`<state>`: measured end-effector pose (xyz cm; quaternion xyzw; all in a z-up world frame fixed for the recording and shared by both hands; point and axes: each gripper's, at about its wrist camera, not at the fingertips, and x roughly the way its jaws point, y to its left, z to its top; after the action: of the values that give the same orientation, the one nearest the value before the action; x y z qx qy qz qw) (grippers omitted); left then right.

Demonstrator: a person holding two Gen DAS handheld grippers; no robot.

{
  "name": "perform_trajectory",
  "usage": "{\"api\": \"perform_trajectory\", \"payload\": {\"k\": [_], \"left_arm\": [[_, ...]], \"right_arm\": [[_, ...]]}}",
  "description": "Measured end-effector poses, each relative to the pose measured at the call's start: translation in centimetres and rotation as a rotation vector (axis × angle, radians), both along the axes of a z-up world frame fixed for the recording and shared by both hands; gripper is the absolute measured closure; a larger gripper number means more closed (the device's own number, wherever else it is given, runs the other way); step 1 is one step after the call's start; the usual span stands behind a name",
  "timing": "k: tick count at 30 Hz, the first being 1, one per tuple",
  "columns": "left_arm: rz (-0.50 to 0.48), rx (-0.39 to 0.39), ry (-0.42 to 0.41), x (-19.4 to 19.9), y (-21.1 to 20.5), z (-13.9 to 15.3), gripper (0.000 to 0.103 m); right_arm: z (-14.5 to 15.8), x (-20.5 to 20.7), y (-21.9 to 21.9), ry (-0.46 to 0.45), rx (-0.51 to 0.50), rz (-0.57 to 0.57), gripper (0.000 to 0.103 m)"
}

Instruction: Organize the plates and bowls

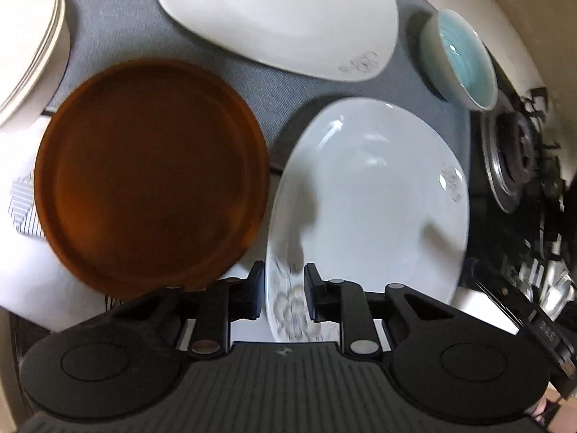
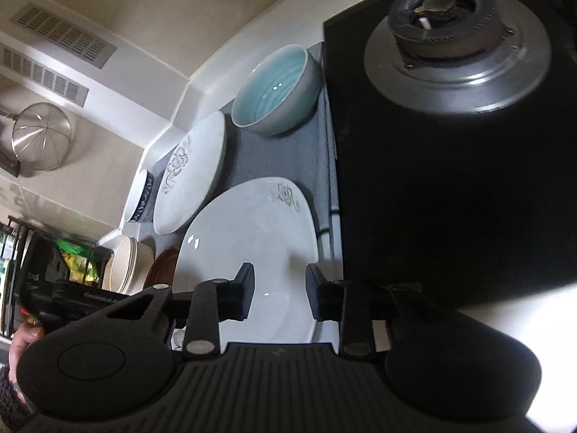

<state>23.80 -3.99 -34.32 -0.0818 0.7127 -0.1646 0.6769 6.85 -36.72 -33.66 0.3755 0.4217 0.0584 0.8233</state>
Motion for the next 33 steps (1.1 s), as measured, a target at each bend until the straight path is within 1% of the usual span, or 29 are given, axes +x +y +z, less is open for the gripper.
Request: {"api": "perform_trajectory", "payload": {"k": [2, 3, 4, 6, 7, 8, 9, 11, 14, 15, 17, 18, 19, 21, 23, 24, 26, 28, 30, 33], "left_arm": [[0.026, 0.018, 0.01, 0.4, -0.2, -0.6, 0.079], [0.036, 0.026, 0.02, 0.5, -0.3, -0.9, 0.078], [0.033, 0.029, 0.022, 0.4, -0.8, -1.1, 0.075], [0.003, 0.051, -0.006, 0.3, -1.5, -0.8, 0.074], [-0.01, 0.061, -0.019, 0.2, -1.6, -0.6, 0.073], [-0.012, 0.066, -0.028, 0.0, -1.7, -0.4, 0.074], [-0.006, 0.065, -0.032, -0.2, -1.6, -0.3, 0.075], [-0.006, 0.06, -0.035, -0.4, -1.5, 0.1, 0.075], [0.006, 0.042, -0.014, -0.6, -1.2, -0.4, 0.075], [0.014, 0.038, -0.009, -0.2, -0.6, -0.4, 0.073], [0.032, 0.023, -0.005, 0.1, -0.1, -0.3, 0.075], [0.037, 0.021, -0.005, 0.3, 0.0, -0.2, 0.075], [0.04, 0.019, -0.006, 0.4, 0.0, -0.2, 0.075], [0.037, 0.023, -0.01, 0.5, -0.2, -0.1, 0.075], [0.028, 0.035, -0.014, 0.5, -0.5, 0.2, 0.074], [0.018, 0.041, -0.02, 0.6, -0.7, 0.3, 0.074], [0.001, 0.058, -0.034, 0.2, -1.1, 0.6, 0.074], [-0.016, 0.082, -0.048, -0.1, -2.2, 0.6, 0.074], [-0.026, 0.084, -0.068, -0.5, -2.3, 1.3, 0.074], [-0.027, 0.054, -0.066, -0.9, -1.9, 1.5, 0.074]], "right_arm": [[-0.6, 0.7, -0.2, 0.013, -0.01, 0.031, 0.079], [-0.9, 1.0, -0.4, 0.026, -0.002, 0.04, 0.087], [-1.3, 1.2, -0.5, 0.037, 0.016, 0.046, 0.089], [-1.8, 1.5, -0.6, 0.032, 0.059, 0.068, 0.094], [-1.8, 1.6, -0.5, 0.036, 0.042, 0.081, 0.094], [-1.5, 1.8, -0.4, 0.034, 0.009, 0.094, 0.096], [-1.2, 1.8, -0.3, 0.021, 0.0, 0.106, 0.097], [-0.7, 1.4, -0.9, 0.006, 0.006, 0.078, 0.097], [0.3, 1.0, -1.8, -0.001, -0.018, 0.046, 0.093], [0.5, 0.9, -2.1, 0.001, -0.032, 0.044, 0.089], [0.7, 0.9, -2.3, 0.009, -0.076, 0.057, 0.07], [0.6, 0.9, -2.3, 0.014, -0.089, 0.075, 0.066], [0.4, 0.9, -2.2, 0.018, -0.088, 0.092, 0.064], [-0.2, 1.0, -1.9, 0.03, -0.076, 0.126, 0.064], [-1.0, 1.2, -1.4, 0.041, -0.056, 0.152, 0.068], [-1.3, 1.1, -1.3, 0.044, -0.051, 0.144, 0.07], [-1.0, 1.0, -1.1, 0.05, -0.079, 0.132, 0.083], [-0.6, 0.7, -1.1, 0.038, -0.096, 0.144, 0.087], [-0.2, 0.3, -1.5, 0.036, -0.077, 0.149, 0.088], [-0.1, -0.2, -1.8, 0.039, -0.075, 0.178, 0.088]]}}
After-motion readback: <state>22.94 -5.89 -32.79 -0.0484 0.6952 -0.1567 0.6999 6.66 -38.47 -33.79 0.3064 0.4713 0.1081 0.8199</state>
